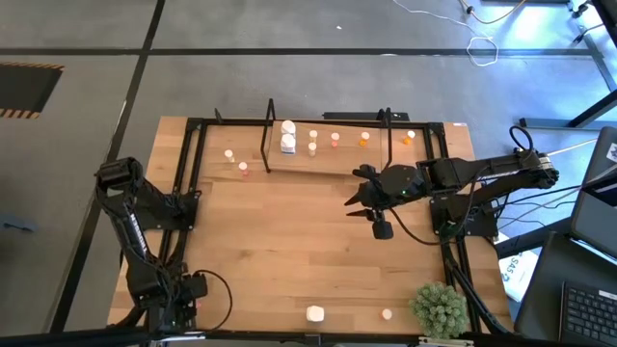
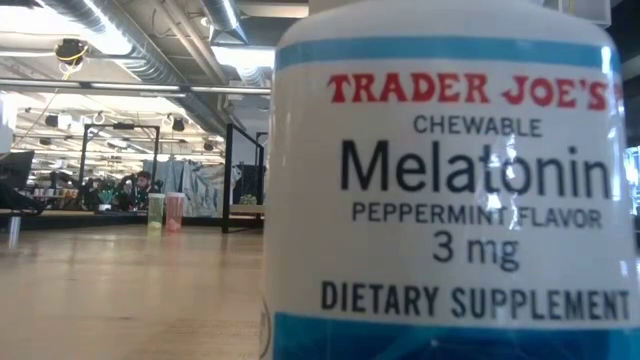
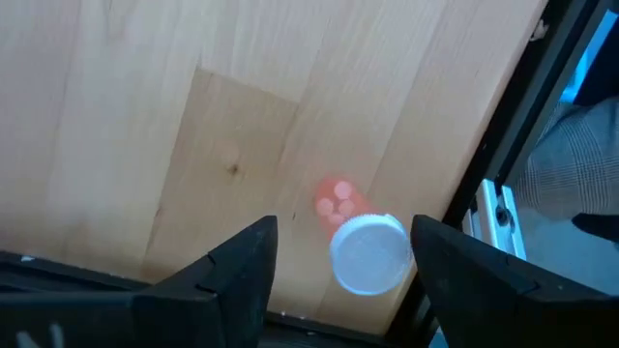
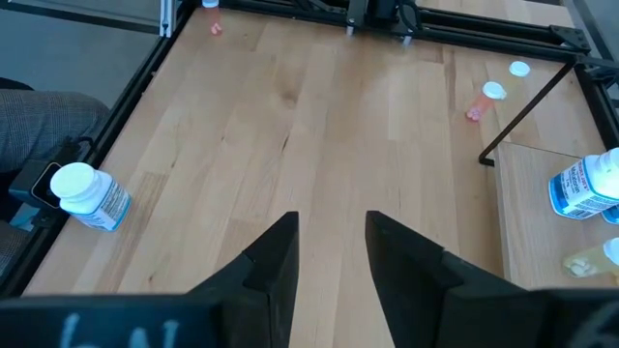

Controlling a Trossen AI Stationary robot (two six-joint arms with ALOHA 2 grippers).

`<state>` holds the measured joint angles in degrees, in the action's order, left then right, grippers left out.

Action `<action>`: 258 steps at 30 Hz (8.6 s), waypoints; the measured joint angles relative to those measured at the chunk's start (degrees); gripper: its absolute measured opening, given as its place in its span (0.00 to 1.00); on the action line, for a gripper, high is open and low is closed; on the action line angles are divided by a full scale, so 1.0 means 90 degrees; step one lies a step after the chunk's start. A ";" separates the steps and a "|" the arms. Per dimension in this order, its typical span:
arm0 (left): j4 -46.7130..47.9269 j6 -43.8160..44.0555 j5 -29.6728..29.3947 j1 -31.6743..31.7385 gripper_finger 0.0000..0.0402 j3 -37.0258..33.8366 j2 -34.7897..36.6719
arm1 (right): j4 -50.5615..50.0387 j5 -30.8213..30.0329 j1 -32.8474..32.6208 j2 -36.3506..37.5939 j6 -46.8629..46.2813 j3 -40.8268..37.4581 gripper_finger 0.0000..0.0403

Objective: Pick and place medicine bottles onto shelf by color
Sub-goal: Put the bottom red pill bottle on the shelf aligned with the other red pill bottle

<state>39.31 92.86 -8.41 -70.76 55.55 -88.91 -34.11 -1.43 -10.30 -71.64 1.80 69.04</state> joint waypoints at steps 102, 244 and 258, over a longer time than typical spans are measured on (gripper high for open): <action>0.3152 -0.8477 0.0210 0.6038 0.26 0.4167 -0.0245 | 0.0253 -0.0002 0.0000 0.0002 0.0347 0.0000 0.31; -0.0004 -1.1667 0.0334 0.8091 0.26 0.4163 -0.1029 | 0.1183 -0.1994 0.0634 -0.1699 0.0001 0.0002 0.56; 0.0029 -1.1655 0.0351 0.8089 0.26 0.4163 -0.1023 | 0.1524 -0.1991 0.0634 -0.1841 0.0215 0.0002 0.56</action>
<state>39.57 -12.04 -5.26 2.04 93.01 -98.11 -20.39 -19.35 -4.60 -88.20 3.74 69.06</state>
